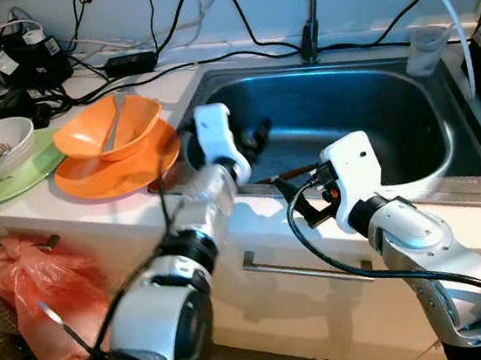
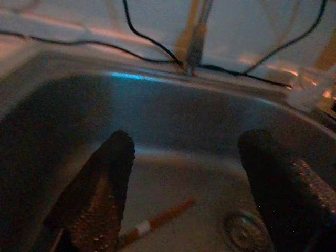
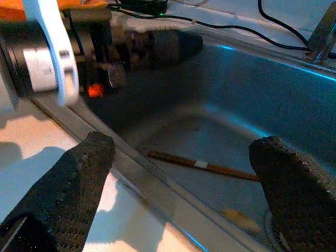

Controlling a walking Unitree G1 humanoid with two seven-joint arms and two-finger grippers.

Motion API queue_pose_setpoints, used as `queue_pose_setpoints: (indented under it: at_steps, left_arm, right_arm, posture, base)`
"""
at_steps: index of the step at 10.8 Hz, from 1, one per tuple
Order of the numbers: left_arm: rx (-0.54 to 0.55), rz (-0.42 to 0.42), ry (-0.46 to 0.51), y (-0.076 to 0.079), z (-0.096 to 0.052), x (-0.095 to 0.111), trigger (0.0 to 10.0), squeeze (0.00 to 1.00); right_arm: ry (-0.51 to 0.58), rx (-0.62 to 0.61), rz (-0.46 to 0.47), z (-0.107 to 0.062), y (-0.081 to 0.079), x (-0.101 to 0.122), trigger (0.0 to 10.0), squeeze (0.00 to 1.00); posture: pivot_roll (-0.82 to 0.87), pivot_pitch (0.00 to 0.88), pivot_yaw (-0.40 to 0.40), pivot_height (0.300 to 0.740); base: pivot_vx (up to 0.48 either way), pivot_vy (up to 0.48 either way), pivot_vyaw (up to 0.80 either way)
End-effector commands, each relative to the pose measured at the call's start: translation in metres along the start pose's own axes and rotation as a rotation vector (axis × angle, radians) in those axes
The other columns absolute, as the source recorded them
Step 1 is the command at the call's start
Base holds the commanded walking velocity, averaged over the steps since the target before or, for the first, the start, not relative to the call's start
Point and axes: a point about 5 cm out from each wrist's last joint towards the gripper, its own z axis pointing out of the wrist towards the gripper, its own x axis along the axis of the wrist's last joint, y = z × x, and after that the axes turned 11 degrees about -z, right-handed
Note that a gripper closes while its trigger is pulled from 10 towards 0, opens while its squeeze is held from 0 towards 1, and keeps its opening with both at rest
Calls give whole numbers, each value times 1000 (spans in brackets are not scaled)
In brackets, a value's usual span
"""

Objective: Kitchen organization

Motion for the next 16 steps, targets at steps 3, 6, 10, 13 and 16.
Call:
queue_pose_setpoints:
  at_steps: [3, 6, 10, 13, 16]
  left_arm:
    - [80, 111, 139, -18, -1, 41, 10000, 1000]
    - [201, 217, 250, -42, -11, 74, 10000, 1000]
    - [342, 293, 304, -74, -28, 106, 10000, 0]
    - [467, 352, 224, -103, -39, 119, 10000, 0]
    - [490, 409, 135, -111, -41, 118, 10000, 0]
  right_arm:
    - [13, 36, 4, 6, -4, 1, 10000, 0]
    - [36, 41, 12, 9, -5, 4, 10000, 0]
    - [70, 38, 29, 13, -5, 8, 10000, 0]
    - [74, 47, 34, 13, -8, 7, 10000, 0]
    - [79, 53, 41, 13, -10, 8, 10000, 0]
  posture:
    - [-85, 0, 93, 740]
    - [-62, 0, 85, 740]
    - [-41, 0, 77, 740]
    - [-35, 0, 80, 740]
    - [-34, 0, 82, 740]
  base:
    - [0, 0, 0]
    - [0, 0, 0]
    - [0, 0, 0]
    - [0, 0, 0]
    - [0, 0, 0]
